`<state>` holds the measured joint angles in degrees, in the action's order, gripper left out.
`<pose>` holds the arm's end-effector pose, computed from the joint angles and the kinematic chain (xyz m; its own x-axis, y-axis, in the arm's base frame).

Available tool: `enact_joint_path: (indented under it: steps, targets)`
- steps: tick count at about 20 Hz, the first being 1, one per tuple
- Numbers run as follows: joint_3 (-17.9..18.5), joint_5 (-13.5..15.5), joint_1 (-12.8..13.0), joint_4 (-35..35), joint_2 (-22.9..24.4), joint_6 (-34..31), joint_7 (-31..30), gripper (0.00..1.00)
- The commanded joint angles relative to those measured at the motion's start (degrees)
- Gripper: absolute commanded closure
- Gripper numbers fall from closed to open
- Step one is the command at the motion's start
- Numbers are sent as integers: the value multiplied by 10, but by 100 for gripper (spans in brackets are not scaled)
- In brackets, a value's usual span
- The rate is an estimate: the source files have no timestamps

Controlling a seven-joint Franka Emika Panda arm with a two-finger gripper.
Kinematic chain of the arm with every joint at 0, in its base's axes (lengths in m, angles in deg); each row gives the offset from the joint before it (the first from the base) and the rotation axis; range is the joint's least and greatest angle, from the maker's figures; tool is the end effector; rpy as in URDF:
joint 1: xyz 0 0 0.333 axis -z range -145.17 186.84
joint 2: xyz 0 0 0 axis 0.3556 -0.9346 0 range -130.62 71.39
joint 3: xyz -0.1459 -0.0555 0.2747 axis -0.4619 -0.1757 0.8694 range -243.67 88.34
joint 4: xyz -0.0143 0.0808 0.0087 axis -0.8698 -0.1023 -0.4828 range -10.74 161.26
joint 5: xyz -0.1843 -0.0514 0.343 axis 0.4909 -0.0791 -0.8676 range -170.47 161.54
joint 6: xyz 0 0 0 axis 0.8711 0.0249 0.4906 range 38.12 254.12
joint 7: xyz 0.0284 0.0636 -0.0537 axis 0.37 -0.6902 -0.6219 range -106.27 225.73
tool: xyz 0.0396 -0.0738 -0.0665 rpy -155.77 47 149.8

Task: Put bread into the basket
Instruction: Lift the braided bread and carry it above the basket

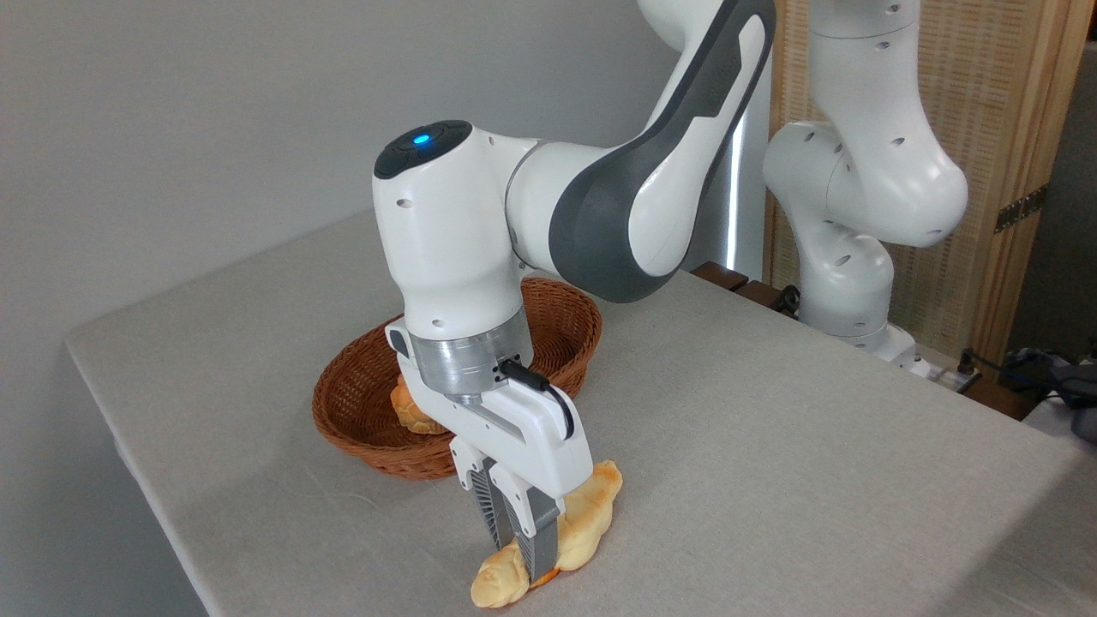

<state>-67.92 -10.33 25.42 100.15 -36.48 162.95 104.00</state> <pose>0.5789 0.0541 0.4024 0.7394 -0.6714 -0.0502 -0.6726 -0.7332 -0.1007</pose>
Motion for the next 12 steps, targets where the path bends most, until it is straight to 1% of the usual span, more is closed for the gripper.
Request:
enact_joint_path:
  steps: [1, 5, 7, 8, 12]
  targets:
    - [4, 7, 1, 5, 12, -3, 6, 80]
    - [4, 10, 1, 1, 39, -3, -1, 80]
    - [5, 29, 1, -4, 55, -3, -2, 80]
    - [5, 32, 2, -7, 62, -6, -3, 79]
    - [5, 35, 2, -9, 95, -29, -15, 79]
